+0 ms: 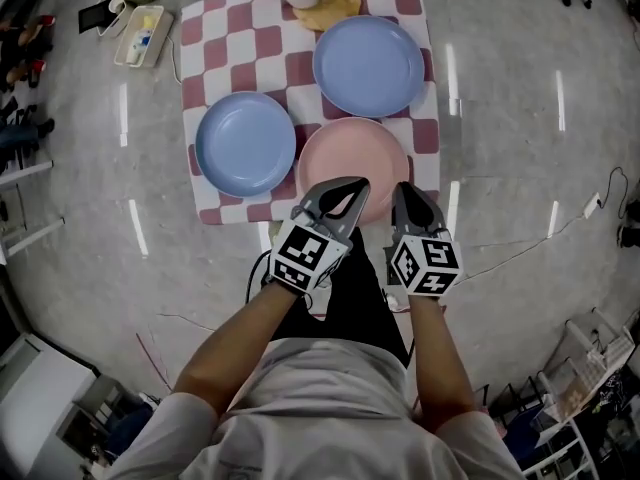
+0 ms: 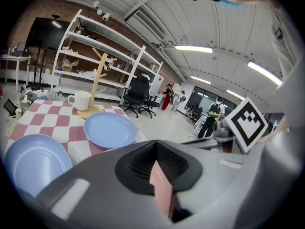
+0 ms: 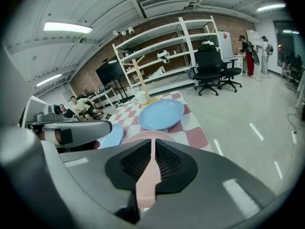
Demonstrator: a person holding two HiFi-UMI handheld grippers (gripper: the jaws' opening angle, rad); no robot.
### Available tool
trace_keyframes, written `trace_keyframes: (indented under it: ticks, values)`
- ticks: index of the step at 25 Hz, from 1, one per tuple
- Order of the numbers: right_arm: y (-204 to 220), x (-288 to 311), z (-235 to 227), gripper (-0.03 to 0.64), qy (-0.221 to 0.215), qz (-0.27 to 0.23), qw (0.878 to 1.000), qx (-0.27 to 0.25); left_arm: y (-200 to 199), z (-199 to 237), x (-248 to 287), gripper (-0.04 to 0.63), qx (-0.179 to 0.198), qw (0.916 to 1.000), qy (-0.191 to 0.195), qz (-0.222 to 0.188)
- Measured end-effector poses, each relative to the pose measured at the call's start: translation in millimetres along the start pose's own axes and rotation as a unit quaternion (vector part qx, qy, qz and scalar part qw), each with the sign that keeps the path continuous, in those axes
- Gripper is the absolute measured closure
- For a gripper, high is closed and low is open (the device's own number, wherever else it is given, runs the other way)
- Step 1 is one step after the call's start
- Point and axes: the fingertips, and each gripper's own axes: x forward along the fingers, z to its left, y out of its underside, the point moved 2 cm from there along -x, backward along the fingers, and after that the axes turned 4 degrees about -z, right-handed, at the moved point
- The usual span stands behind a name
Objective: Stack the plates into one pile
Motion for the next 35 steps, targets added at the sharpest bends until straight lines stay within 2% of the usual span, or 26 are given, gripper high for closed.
trace_keyframes:
  ticks: [7,15,30,35]
  values:
    - [38.3,12.7,-36.2,0.598,0.033,0.032,0.999,0.020,34.4,0.5,29.6,0.589,-0.009,0.9995,0.006,0.030]
    - [73.4,29.2,-66.1,0.552,0.057,0.076,0.994,0.046,54.9,-9.9,46.1,0.589,-0.017,0.9984,0.011,0.053]
    - [102.4,55.2,-78.5,0.554,0.054,0.119,0.984,0.119,69.5,-3.8,53.9,0.589,-0.037,0.9971,-0.004,0.066]
    - [108.9,63.4,-82.0,0.557,0.042,0.129,0.979,0.150,75.2,-0.3,52.4,0.589,-0.043,0.9966,-0.008,0.069]
